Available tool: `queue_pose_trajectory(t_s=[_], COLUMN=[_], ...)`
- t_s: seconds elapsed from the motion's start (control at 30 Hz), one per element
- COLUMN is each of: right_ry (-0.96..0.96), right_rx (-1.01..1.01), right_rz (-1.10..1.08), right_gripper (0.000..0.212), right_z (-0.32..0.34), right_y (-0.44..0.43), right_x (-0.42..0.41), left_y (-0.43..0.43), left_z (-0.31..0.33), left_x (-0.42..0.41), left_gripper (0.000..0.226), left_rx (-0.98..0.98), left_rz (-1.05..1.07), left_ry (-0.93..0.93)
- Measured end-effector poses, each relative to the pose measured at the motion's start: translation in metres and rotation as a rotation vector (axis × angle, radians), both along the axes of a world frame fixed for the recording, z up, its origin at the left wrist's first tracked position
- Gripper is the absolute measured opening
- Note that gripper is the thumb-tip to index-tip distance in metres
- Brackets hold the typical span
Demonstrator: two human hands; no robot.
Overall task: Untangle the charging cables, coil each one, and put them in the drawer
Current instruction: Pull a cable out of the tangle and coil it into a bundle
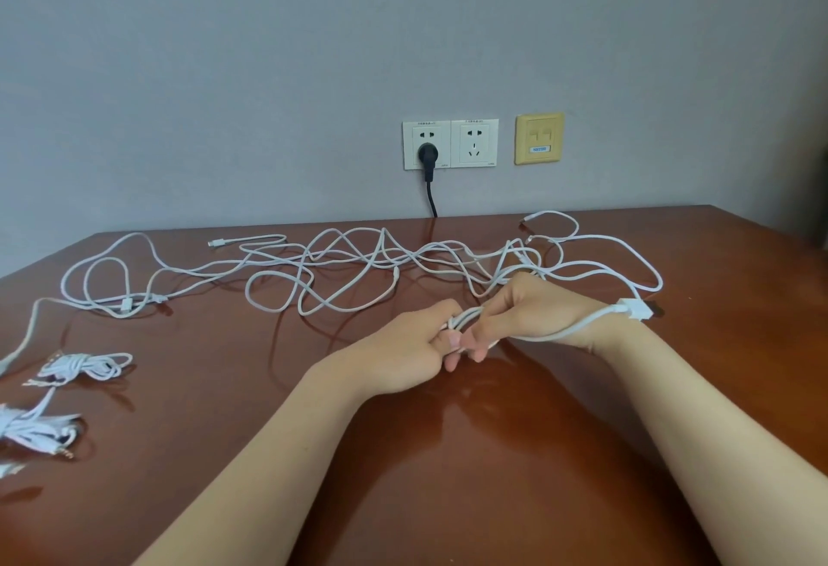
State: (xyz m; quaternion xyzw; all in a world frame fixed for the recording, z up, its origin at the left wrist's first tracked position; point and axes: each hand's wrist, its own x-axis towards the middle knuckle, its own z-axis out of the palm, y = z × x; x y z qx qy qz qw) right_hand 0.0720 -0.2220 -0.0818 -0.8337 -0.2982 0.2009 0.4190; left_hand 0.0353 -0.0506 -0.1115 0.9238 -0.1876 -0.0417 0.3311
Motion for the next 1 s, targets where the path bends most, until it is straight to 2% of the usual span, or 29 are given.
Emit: queue_pose_trajectory(t_s=[0.17, 0.3, 0.47, 0.63, 0.73, 0.8, 0.9, 1.0], right_ry=[0.029, 0.052, 0.042, 0.086, 0.082, 0.100, 0.149, 0.118], right_rx=[-0.013, -0.007, 0.012, 0.132, 0.326, 0.412, 0.448, 0.420], right_rz=[-0.042, -0.051, -0.083, -0.203, -0.331, -0.345, -0.253, -0.243], right_gripper=[0.013, 0.016, 0.018, 0.035, 0.044, 0.033, 0.015, 0.016], right_z=[0.001, 0.001, 0.002, -0.004, -0.005, -0.004, -0.004, -0.008], right_y=[-0.005, -0.007, -0.005, -0.002, 0.002, 0.002, 0.000, 0.002], right_x=[0.000, -0.001, -0.001, 0.002, 0.004, 0.004, 0.005, 0.006], left_y=[-0.006, -0.009, -0.013, -0.011, -0.007, -0.006, -0.008, -0.009], left_z=[0.004, 0.006, 0.002, -0.003, -0.007, -0.008, -0.006, -0.005], left_x=[-0.006, -0.010, -0.009, -0.004, 0.001, 0.003, 0.002, 0.001], left_gripper=[0.025, 0.006, 0.011, 0.020, 0.018, 0.020, 0.022, 0.021], left_rx=[0.052, 0.079, 0.084, -0.009, -0.217, -0.328, -0.401, -0.431], left_rz=[-0.010, -0.020, 0.008, 0.046, 0.096, 0.105, 0.106, 0.090], left_ry=[0.050, 0.046, -0.030, -0.054, -0.001, 0.038, 0.064, 0.089])
